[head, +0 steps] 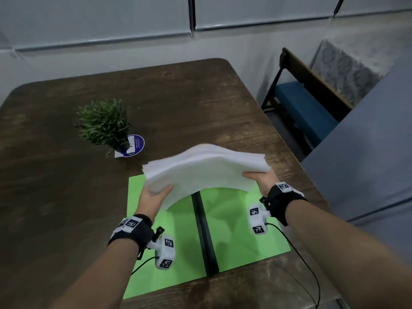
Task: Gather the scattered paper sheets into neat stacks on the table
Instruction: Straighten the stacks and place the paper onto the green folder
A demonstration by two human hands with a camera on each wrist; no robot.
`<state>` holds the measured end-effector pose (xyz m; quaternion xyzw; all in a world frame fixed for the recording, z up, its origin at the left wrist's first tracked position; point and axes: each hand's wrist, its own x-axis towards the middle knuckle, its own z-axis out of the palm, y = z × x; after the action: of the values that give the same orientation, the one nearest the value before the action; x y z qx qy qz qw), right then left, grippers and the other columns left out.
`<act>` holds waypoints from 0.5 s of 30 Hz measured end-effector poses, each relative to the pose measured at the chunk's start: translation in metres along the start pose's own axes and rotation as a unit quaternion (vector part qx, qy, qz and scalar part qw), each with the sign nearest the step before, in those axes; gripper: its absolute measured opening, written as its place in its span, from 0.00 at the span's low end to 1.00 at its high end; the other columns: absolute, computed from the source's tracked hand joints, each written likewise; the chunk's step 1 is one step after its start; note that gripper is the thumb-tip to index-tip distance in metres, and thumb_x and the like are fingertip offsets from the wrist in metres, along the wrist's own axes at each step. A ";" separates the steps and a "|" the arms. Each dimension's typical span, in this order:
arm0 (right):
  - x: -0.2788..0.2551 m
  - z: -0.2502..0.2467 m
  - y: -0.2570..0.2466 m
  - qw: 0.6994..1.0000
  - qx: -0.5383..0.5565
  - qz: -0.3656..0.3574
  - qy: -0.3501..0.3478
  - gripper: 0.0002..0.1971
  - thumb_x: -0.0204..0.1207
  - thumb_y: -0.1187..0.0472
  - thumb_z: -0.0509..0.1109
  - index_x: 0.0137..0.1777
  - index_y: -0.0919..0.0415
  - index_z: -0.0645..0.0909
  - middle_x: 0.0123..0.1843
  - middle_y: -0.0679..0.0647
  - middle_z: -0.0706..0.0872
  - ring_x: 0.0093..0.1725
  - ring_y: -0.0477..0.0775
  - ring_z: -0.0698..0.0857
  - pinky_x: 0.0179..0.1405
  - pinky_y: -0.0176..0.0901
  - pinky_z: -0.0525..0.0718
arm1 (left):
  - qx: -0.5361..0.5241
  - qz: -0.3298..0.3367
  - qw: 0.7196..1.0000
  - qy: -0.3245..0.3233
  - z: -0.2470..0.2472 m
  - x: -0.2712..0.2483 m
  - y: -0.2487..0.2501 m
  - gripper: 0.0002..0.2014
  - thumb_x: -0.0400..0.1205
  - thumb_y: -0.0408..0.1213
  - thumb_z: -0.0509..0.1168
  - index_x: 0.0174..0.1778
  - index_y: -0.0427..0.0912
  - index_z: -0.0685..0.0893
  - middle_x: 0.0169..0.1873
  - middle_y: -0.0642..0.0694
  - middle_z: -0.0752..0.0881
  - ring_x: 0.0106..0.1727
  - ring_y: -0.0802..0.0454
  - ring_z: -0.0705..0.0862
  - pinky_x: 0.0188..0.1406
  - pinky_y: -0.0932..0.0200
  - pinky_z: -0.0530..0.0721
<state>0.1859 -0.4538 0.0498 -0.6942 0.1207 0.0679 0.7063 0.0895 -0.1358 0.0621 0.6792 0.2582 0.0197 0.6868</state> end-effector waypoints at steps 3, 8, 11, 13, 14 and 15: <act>0.001 -0.005 0.007 0.999 -0.031 -0.004 -0.016 0.27 0.59 0.73 0.83 0.60 0.65 0.83 0.48 0.50 0.91 0.48 0.48 0.89 0.53 0.44 0.84 | 0.019 0.001 1.000 -0.021 -0.005 -0.003 -0.012 0.35 0.63 0.40 0.82 0.66 0.38 0.79 0.56 0.47 0.88 0.56 0.51 0.86 0.58 0.59 0.83; -0.004 -0.013 0.004 0.998 -0.054 -0.006 -0.025 0.36 0.59 0.75 0.84 0.67 0.58 0.75 0.53 0.52 0.86 0.52 0.49 0.85 0.51 0.37 0.84 | 0.036 0.057 0.997 -0.028 -0.004 -0.009 -0.015 0.31 0.70 0.17 0.74 0.67 0.37 0.72 0.55 0.45 0.79 0.53 0.55 0.82 0.40 0.78 0.81; 0.000 -0.013 0.003 0.996 -0.080 0.005 -0.028 0.28 0.57 0.71 0.85 0.59 0.64 0.83 0.52 0.57 0.90 0.52 0.53 0.87 0.54 0.47 0.85 | 0.058 0.057 0.997 -0.016 -0.003 -0.005 -0.015 0.28 0.70 0.22 0.76 0.65 0.37 0.75 0.53 0.42 0.83 0.49 0.56 0.83 0.49 0.72 0.82; 0.006 -0.010 0.001 0.996 -0.081 0.015 -0.018 0.27 0.57 0.69 0.86 0.57 0.65 0.84 0.52 0.57 0.90 0.51 0.52 0.88 0.50 0.44 0.84 | 0.066 0.050 0.997 -0.003 -0.002 -0.001 -0.012 0.27 0.70 0.27 0.77 0.65 0.35 0.78 0.54 0.43 0.85 0.48 0.57 0.83 0.51 0.71 0.78; 0.008 -0.009 0.001 0.997 -0.074 0.015 -0.011 0.28 0.57 0.69 0.86 0.58 0.64 0.84 0.53 0.57 0.90 0.52 0.52 0.88 0.49 0.43 0.84 | 0.063 0.051 0.997 0.003 -0.001 0.002 -0.010 0.28 0.70 0.28 0.78 0.66 0.34 0.78 0.56 0.43 0.85 0.50 0.54 0.83 0.53 0.67 0.78; 0.010 -0.008 0.001 0.998 -0.067 0.013 -0.006 0.29 0.57 0.70 0.86 0.59 0.64 0.83 0.53 0.56 0.90 0.52 0.52 0.88 0.49 0.43 0.85 | 0.061 0.051 0.997 0.009 -0.001 0.004 -0.009 0.29 0.69 0.29 0.79 0.66 0.34 0.78 0.56 0.42 0.86 0.53 0.52 0.83 0.56 0.62 0.77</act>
<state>0.1950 -0.4626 0.0465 -0.7378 0.1206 0.0890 0.6581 0.0898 -0.1341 0.0523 0.7319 0.2299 0.0445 0.6399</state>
